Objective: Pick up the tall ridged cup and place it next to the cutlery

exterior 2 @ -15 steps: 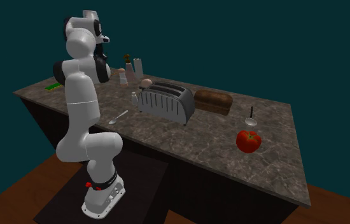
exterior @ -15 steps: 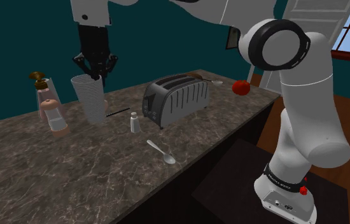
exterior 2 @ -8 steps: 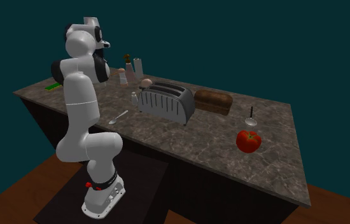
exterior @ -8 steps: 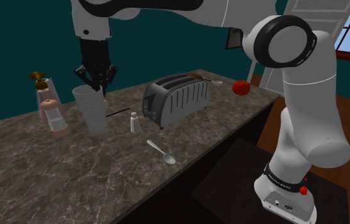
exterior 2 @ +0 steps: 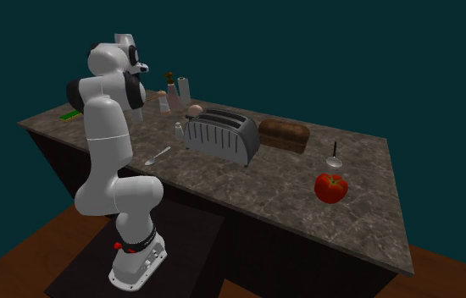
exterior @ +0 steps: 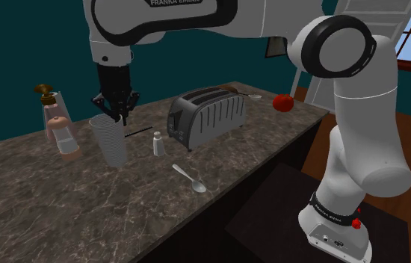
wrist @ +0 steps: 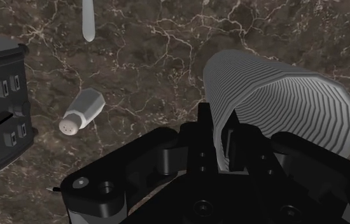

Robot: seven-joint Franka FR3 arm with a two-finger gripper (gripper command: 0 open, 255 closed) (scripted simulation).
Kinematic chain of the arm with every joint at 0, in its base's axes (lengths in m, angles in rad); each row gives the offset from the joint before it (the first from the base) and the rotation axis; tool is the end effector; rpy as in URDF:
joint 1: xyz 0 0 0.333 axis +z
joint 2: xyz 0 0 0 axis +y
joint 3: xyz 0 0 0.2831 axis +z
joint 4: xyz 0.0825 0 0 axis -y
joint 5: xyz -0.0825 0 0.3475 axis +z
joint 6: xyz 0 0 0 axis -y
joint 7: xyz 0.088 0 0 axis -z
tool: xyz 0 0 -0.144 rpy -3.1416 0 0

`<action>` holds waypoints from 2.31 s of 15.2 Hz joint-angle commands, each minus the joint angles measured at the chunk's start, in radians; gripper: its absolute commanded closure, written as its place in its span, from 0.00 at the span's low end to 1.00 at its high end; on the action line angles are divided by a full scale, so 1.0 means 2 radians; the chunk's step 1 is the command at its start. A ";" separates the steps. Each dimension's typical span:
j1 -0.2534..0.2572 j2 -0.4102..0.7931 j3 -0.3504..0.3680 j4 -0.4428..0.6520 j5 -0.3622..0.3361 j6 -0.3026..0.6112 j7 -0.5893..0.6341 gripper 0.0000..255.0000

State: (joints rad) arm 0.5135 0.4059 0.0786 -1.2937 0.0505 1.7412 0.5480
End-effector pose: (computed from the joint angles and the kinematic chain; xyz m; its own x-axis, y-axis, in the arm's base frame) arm 0.5291 0.3540 0.4585 0.9995 0.0298 -0.0062 0.0292 -0.9954 -0.0911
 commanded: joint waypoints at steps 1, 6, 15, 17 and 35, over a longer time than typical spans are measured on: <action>-0.001 -0.002 0.000 -0.017 0.000 0.015 -0.002 1.00; -0.001 -0.003 0.000 -0.052 0.001 0.049 -0.004 1.00; -0.001 0.003 -0.001 -0.103 0.002 0.106 -0.008 1.00; -0.001 0.005 -0.001 -0.113 0.002 0.118 -0.009 1.00; -0.001 0.019 -0.001 -0.144 0.002 0.164 -0.011 0.00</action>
State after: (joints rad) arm 0.5110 0.4448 0.0768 -1.5825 0.0547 2.0690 0.5251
